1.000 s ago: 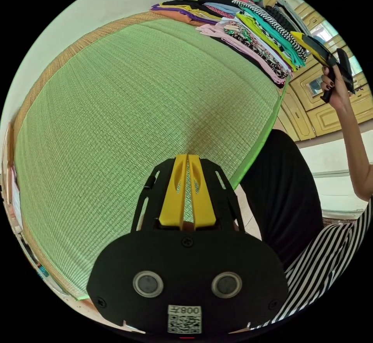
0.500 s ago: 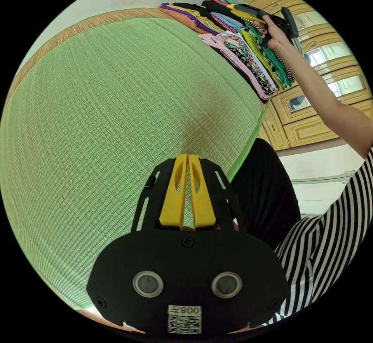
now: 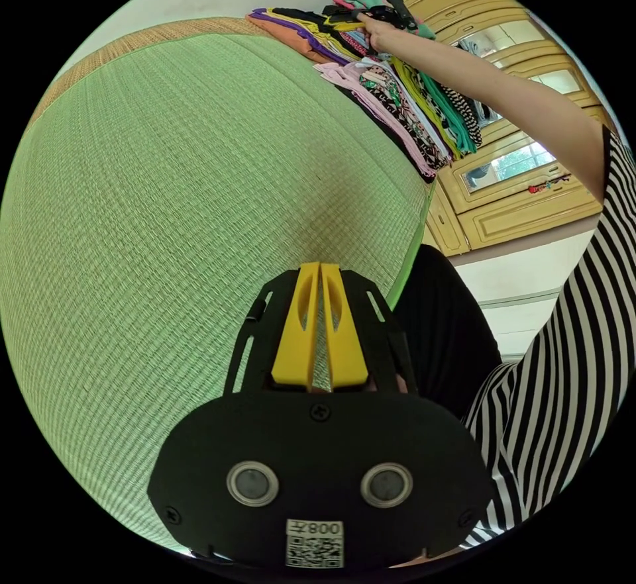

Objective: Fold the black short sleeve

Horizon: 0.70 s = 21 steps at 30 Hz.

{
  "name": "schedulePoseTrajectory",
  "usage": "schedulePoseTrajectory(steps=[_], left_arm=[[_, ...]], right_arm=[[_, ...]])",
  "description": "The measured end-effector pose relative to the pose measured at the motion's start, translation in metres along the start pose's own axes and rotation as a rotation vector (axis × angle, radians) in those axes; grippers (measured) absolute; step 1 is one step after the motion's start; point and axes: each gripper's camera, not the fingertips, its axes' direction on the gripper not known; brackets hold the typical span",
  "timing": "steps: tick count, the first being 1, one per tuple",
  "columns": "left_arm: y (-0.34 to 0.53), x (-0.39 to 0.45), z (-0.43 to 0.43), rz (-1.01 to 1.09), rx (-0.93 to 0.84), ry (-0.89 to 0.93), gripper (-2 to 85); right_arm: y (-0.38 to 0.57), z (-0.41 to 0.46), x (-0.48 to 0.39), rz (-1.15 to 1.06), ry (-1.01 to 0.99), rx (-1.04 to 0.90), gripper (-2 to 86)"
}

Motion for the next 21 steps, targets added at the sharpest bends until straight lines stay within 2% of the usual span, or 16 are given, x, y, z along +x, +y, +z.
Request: schedulePoseTrajectory(steps=[4,9,15,17,21], left_arm=[[0.015,-0.023,0.006,-0.013,0.016,0.014,0.2],[0.041,-0.054,0.011,-0.034,0.056,0.049,0.2],[0.072,-0.09,0.004,-0.06,0.142,0.074,0.2],[0.084,-0.102,-0.002,-0.078,0.182,0.089,0.3],[0.121,-0.13,-0.018,-0.132,0.275,0.108,0.2]], right_arm=[[-0.014,-0.003,0.014,0.045,-0.074,-0.021,3.5],[-0.034,-0.027,0.0,-0.013,-0.067,-0.03,1.6],[-0.025,-0.097,-0.046,-0.199,-0.344,0.044,0.9],[-0.004,-0.12,-0.078,-0.309,-0.438,0.007,0.9],[0.044,-0.147,-0.121,-0.424,-0.503,-0.057,0.9]])
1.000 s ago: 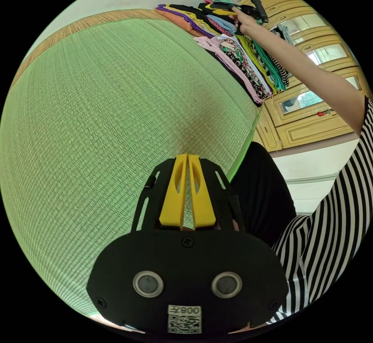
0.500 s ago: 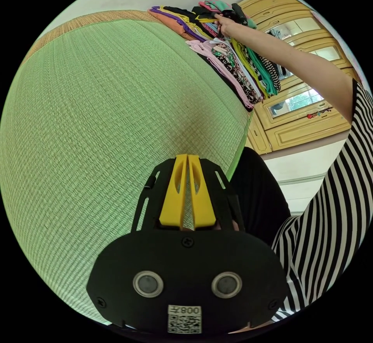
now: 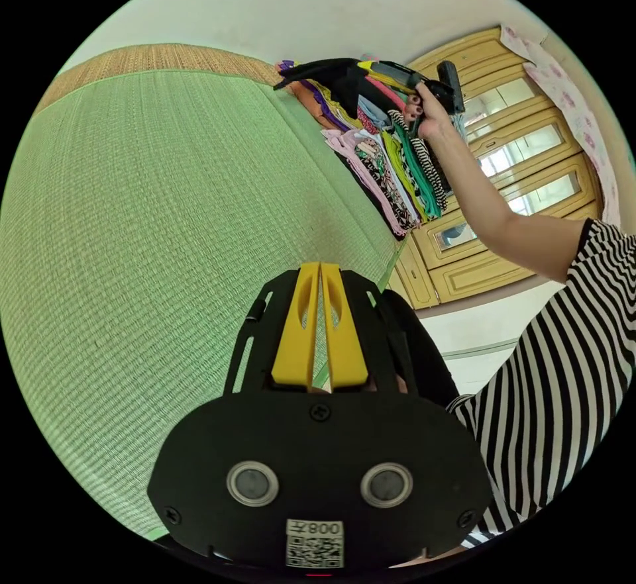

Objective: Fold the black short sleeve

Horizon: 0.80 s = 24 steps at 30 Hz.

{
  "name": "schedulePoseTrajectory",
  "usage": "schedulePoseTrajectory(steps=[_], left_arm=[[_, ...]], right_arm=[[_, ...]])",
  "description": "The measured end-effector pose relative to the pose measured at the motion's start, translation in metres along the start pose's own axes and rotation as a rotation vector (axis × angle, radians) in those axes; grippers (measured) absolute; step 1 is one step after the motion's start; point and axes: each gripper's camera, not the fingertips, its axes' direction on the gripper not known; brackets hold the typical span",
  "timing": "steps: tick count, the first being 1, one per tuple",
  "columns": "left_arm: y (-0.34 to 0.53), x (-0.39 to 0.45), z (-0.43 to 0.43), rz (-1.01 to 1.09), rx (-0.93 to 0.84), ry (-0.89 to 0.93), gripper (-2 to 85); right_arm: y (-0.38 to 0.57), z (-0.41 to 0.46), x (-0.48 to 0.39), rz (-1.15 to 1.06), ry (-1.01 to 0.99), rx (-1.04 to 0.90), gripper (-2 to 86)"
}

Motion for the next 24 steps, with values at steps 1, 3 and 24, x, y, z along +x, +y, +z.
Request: schedulePoseTrajectory(steps=[1,3,24], left_arm=[[0.005,-0.004,-0.004,-0.009,0.011,0.0,0.2],[0.027,-0.02,-0.021,-0.04,0.055,0.008,0.3],[0.25,-0.201,-0.011,-0.597,0.381,0.6,9.2]], right_arm=[[0.009,0.001,-0.018,-0.019,-0.061,-0.024,0.9],[0.023,0.002,-0.043,-0.033,-0.143,-0.061,0.9],[0.117,-0.085,-0.241,-0.094,-0.411,-0.249,1.2]])
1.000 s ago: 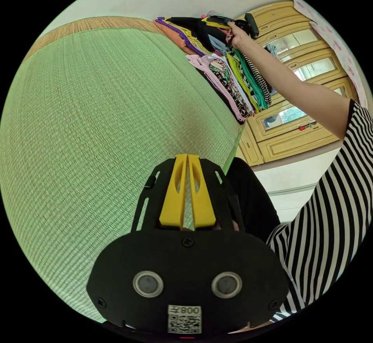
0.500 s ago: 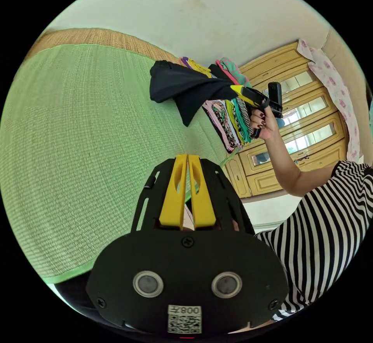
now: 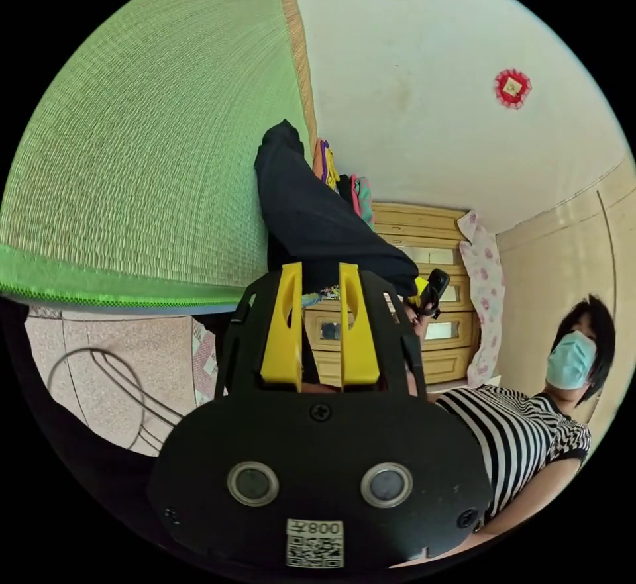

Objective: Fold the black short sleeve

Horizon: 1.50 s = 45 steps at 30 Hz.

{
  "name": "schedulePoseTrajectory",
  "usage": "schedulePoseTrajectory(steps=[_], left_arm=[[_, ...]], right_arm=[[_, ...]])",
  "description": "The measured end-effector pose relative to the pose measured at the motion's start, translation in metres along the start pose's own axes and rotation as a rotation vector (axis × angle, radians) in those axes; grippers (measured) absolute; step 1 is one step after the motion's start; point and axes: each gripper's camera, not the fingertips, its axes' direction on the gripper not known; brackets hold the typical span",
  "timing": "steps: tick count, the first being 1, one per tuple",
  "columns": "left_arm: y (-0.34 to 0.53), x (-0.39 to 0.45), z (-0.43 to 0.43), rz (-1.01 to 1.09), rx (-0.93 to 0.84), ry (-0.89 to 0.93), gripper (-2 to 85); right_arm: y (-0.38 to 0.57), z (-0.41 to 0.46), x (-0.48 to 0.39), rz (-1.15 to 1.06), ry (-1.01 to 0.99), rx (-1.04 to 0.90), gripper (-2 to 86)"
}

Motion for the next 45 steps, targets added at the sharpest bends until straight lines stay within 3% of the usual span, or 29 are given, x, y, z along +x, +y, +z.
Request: schedulePoseTrajectory(steps=[13,24,38,45], left_arm=[[0.015,-0.081,-0.01,-0.186,0.031,0.091,9.9],[0.017,-0.093,-0.003,-0.134,0.024,0.139,2.1],[0.02,-0.082,0.003,-0.077,0.049,0.194,1.0],[0.025,-0.072,0.006,-0.07,0.021,0.019,4.8]], right_arm=[[0.022,-0.065,-0.049,0.02,0.041,0.046,1.3],[0.052,-0.1,-0.066,0.079,0.048,0.057,1.4],[0.119,-0.105,-0.063,0.238,0.016,0.015,1.4],[0.124,-0.118,-0.078,0.231,-0.009,0.046,1.5]])
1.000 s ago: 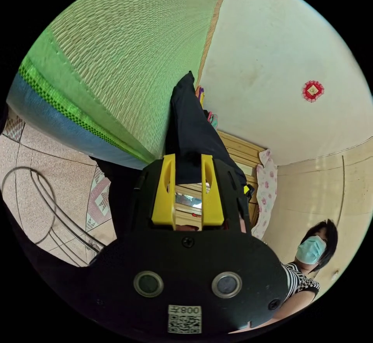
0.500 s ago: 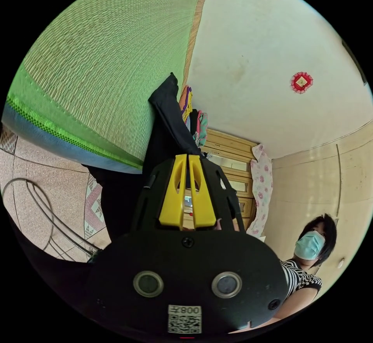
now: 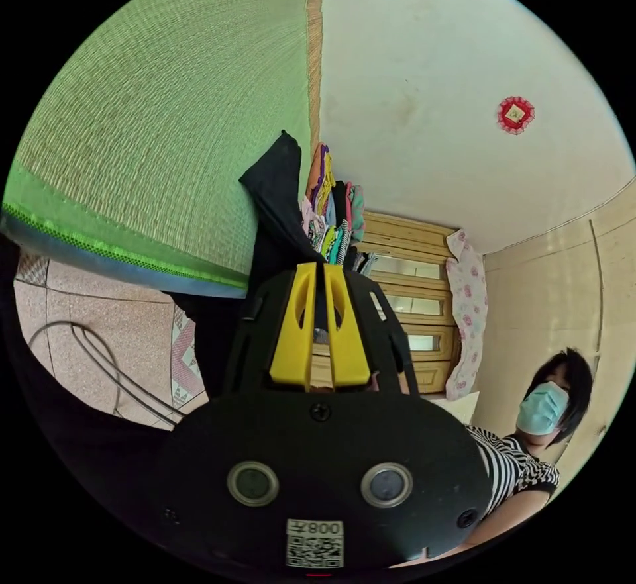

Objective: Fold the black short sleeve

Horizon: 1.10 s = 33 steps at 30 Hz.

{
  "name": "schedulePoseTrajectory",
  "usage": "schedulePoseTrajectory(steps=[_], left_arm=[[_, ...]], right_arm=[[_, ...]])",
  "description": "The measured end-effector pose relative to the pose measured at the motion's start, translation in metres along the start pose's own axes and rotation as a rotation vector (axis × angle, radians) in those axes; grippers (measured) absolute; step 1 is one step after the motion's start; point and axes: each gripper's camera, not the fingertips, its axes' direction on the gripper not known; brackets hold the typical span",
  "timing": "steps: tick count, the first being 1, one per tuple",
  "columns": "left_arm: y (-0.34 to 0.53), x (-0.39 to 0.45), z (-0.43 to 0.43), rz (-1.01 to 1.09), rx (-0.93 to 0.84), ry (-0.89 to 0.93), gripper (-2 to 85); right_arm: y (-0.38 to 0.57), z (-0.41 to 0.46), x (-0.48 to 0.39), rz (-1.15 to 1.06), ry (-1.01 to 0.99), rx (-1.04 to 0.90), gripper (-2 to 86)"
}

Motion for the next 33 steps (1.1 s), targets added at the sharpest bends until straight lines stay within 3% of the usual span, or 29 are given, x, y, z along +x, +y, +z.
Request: schedulePoseTrajectory(steps=[4,16,26,33], left_arm=[[0.006,-0.007,0.004,-0.046,0.045,0.081,4.7],[-0.004,0.017,0.045,-0.072,-0.042,-0.185,8.5],[-0.004,0.051,0.076,-0.071,-0.082,-0.088,2.0],[-0.003,0.122,0.087,0.098,-0.094,-0.05,0.9]], right_arm=[[-0.003,0.001,-0.018,-0.041,0.025,-0.033,1.5],[0.014,0.004,-0.034,-0.02,0.031,-0.039,1.6],[0.026,0.012,-0.039,0.005,0.077,-0.069,2.1],[0.049,-0.007,-0.016,0.116,0.146,0.011,3.1]])
